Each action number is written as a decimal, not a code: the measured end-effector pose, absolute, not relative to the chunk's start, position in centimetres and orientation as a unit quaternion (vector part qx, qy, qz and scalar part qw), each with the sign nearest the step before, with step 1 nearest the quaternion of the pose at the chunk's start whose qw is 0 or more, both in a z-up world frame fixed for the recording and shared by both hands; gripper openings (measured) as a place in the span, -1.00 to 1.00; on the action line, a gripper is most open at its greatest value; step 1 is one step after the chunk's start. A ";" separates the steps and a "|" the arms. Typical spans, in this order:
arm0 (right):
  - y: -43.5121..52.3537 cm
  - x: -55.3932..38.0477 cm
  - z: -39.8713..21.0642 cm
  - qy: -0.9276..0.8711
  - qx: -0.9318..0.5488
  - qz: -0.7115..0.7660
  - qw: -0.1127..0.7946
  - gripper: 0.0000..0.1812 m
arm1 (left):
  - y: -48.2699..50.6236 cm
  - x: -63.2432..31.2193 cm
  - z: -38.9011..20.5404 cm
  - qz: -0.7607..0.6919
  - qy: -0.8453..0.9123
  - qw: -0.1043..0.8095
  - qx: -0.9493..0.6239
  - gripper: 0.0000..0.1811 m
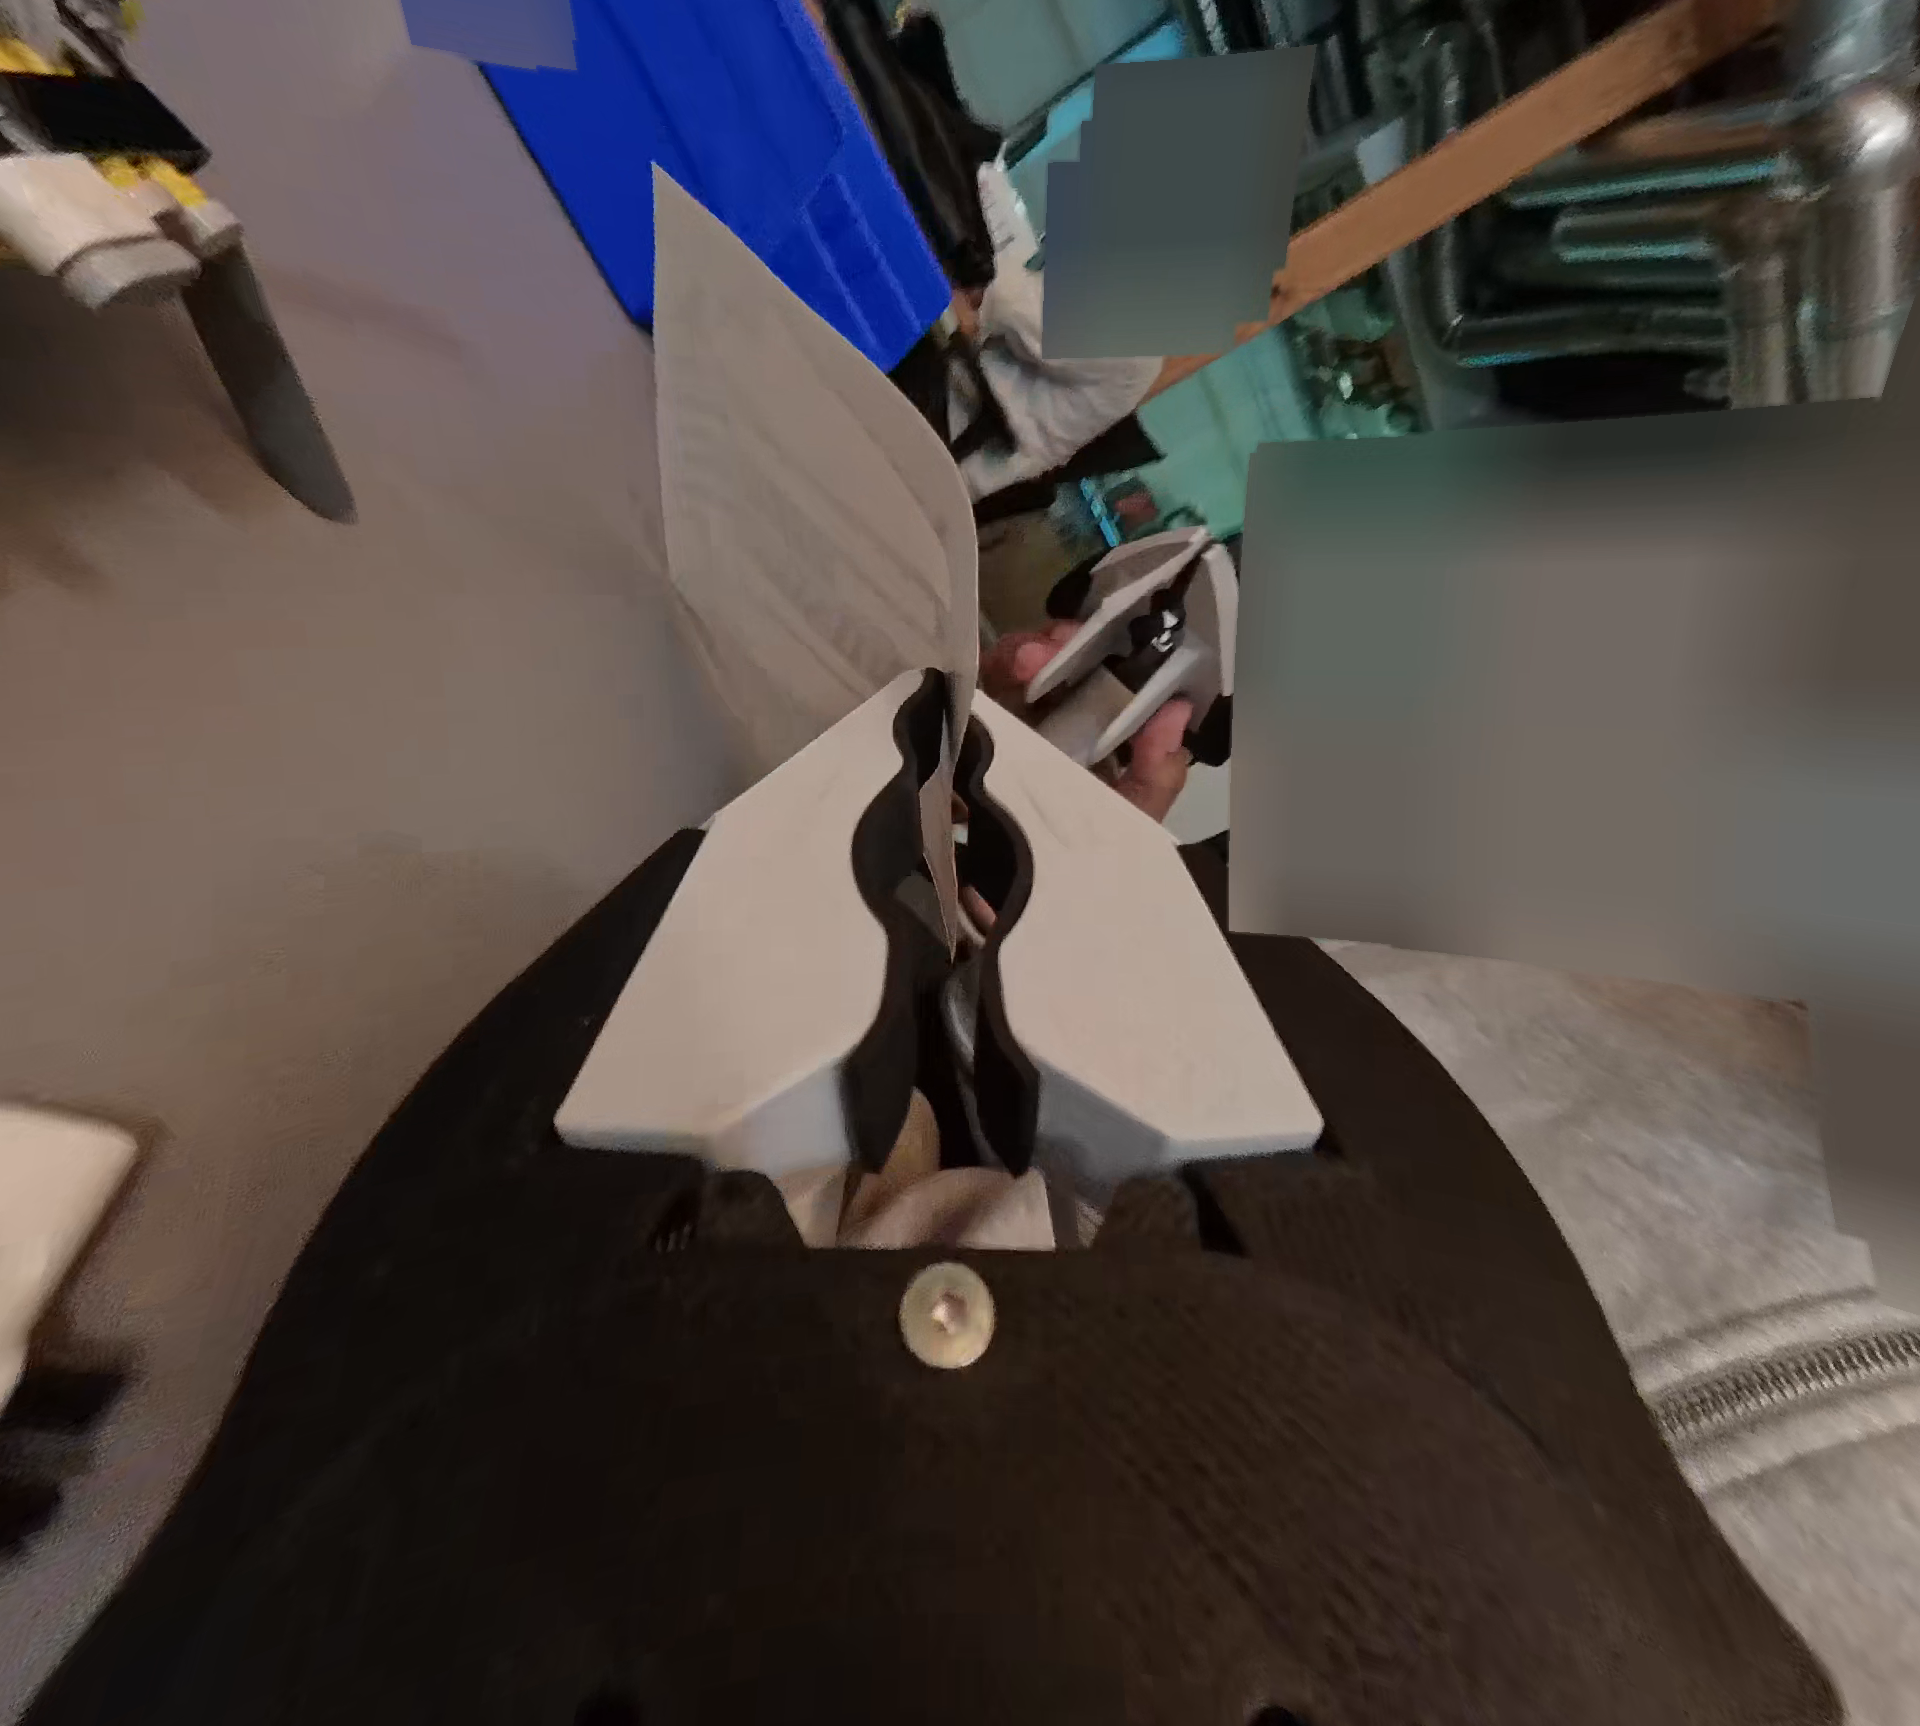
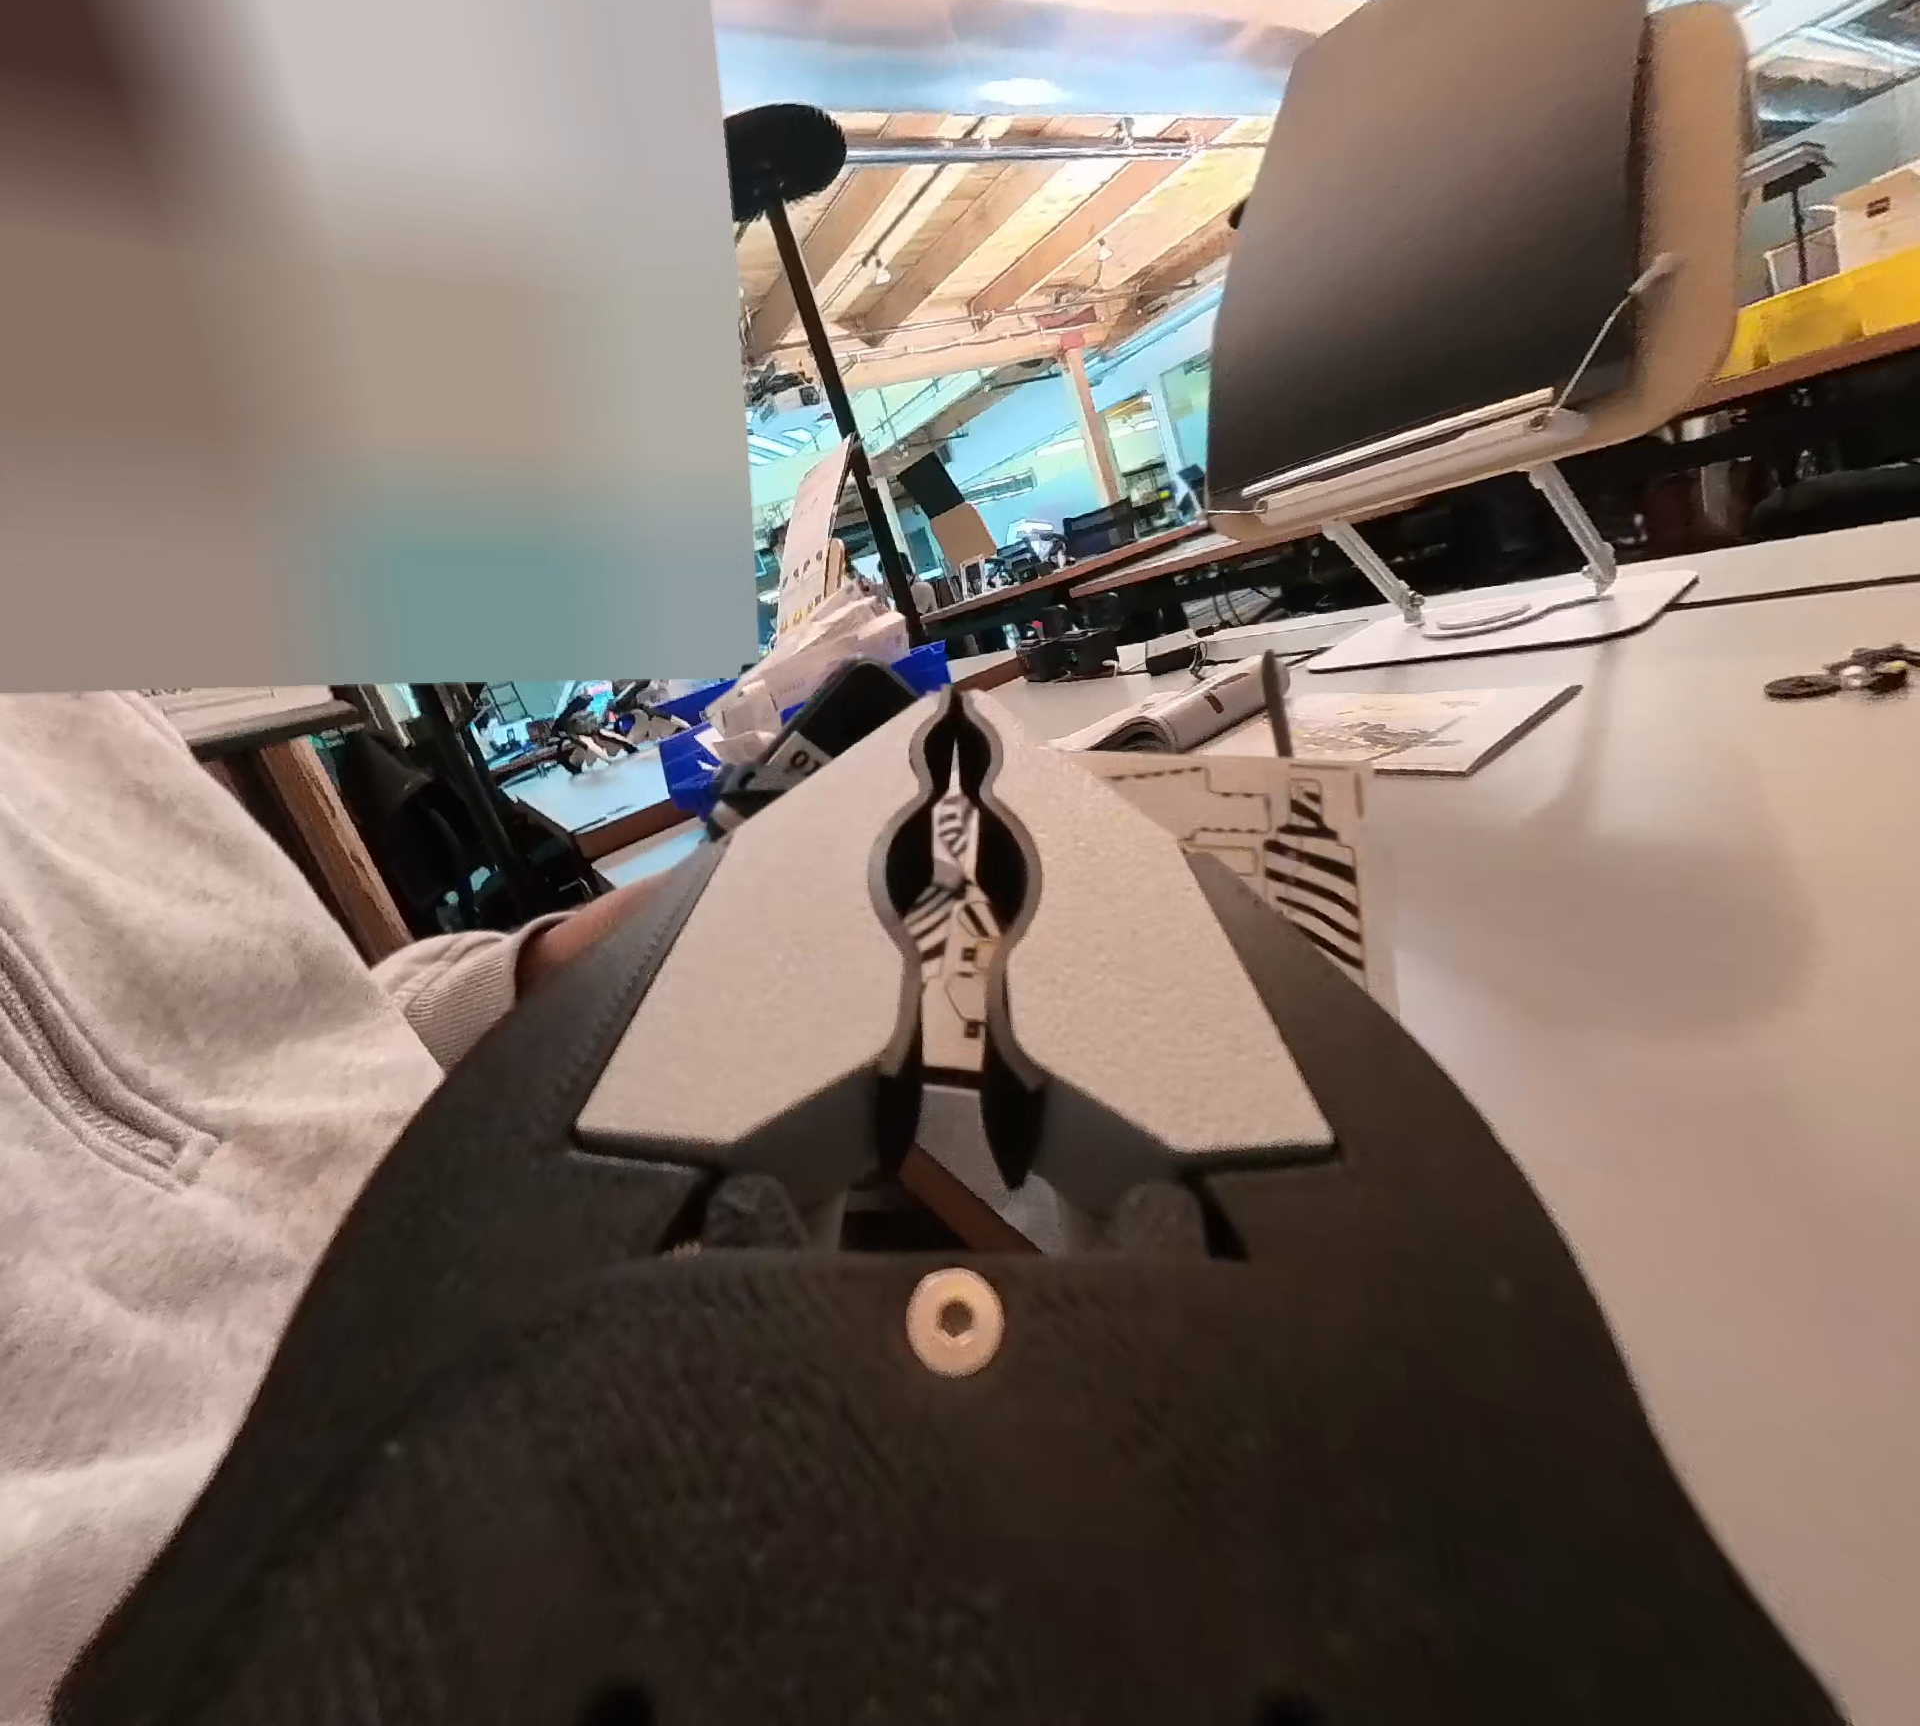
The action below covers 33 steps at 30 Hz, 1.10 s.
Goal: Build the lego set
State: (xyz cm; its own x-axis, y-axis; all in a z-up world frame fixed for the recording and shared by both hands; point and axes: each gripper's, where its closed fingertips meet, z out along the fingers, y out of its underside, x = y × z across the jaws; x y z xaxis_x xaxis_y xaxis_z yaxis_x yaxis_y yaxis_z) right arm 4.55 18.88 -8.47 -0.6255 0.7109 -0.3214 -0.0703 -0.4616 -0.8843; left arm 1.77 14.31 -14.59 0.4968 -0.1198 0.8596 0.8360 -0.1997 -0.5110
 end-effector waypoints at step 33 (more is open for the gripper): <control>8.5 -1.0 -12.1 -0.641 -0.273 0.605 0.387 -1.00 | 6.1 0.1 -12.1 -0.405 -0.200 0.620 -0.641 -0.97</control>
State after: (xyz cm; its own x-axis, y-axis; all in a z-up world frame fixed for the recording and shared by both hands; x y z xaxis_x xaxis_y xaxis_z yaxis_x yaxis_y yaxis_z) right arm -1.02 8.50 -12.05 -0.5521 0.8171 0.1659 -0.1184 0.1201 -0.9857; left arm 0.05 6.09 -12.11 0.5922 -0.2459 0.7673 0.7586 -0.1507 -0.6338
